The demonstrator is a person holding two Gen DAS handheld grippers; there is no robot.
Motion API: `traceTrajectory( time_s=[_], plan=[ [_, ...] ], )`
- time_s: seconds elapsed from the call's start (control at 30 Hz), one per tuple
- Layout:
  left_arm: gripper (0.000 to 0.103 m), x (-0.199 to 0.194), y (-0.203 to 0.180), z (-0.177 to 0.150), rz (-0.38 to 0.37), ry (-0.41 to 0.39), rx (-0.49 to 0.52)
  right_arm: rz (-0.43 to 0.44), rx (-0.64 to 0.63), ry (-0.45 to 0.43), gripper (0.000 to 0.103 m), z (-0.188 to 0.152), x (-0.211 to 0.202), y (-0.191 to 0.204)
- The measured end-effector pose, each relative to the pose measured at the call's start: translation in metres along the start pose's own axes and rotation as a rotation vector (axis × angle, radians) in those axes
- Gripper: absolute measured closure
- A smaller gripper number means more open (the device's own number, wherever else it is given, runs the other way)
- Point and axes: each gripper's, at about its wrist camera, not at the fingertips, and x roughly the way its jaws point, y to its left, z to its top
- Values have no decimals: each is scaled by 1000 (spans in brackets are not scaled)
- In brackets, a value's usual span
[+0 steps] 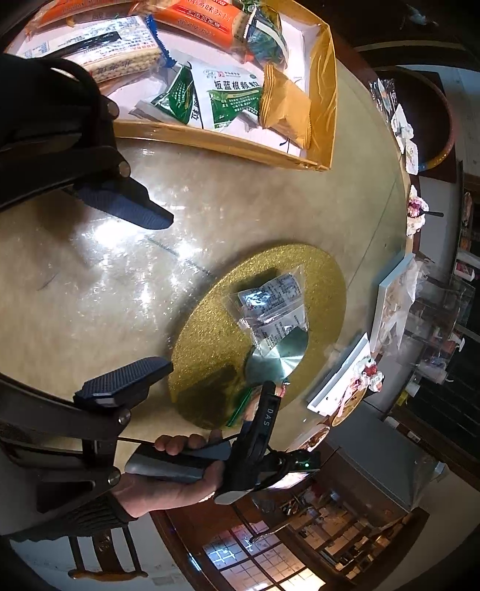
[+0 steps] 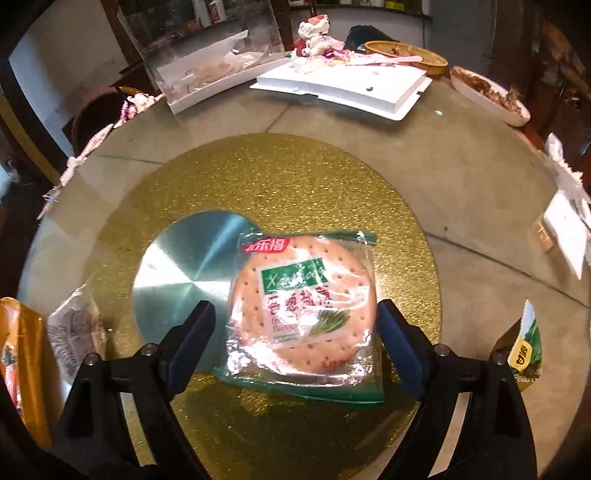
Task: Organize snacks
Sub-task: 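Grasp round XiangCong cracker pack with right tool while left tool grasps clear snack bag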
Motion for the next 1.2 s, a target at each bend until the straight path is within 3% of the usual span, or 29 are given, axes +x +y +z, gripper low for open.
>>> traceTrajectory(
  time_s=[0.07, 0.2, 0.5, 0.67, 0.77, 0.93, 1.0, 1.1, 1.2],
  plan=[
    [31, 2, 1, 1, 10, 1, -11, 3, 8, -12, 26, -3, -4, -1],
    [31, 13, -5, 5, 36, 22, -7, 27, -7, -2, 28, -30, -21, -5],
    [30, 54, -10, 48, 62, 63, -117, 124, -15, 17, 28, -141, -87, -19],
    [29, 82, -20, 75, 67, 74, -155, 44, -48, -24, 28, -190, -110, -11],
    [29, 94, -29, 87, 107, 46, -140, 34, -47, -55, 28, -205, -117, -8],
    [31, 118, -36, 94, 147, 71, -124, 37, -37, -76, 27, -212, -121, -12],
    [34, 125, -34, 92, 160, 78, -117, 37, -37, -77, 27, -211, -121, -11],
    [43, 117, -32, 82, 195, 28, -71, 32, -36, -78, 27, -211, -120, -9],
    [51, 107, -36, 67, 237, 21, 22, 33, -37, -81, 27, -213, -120, -10]
  ],
)
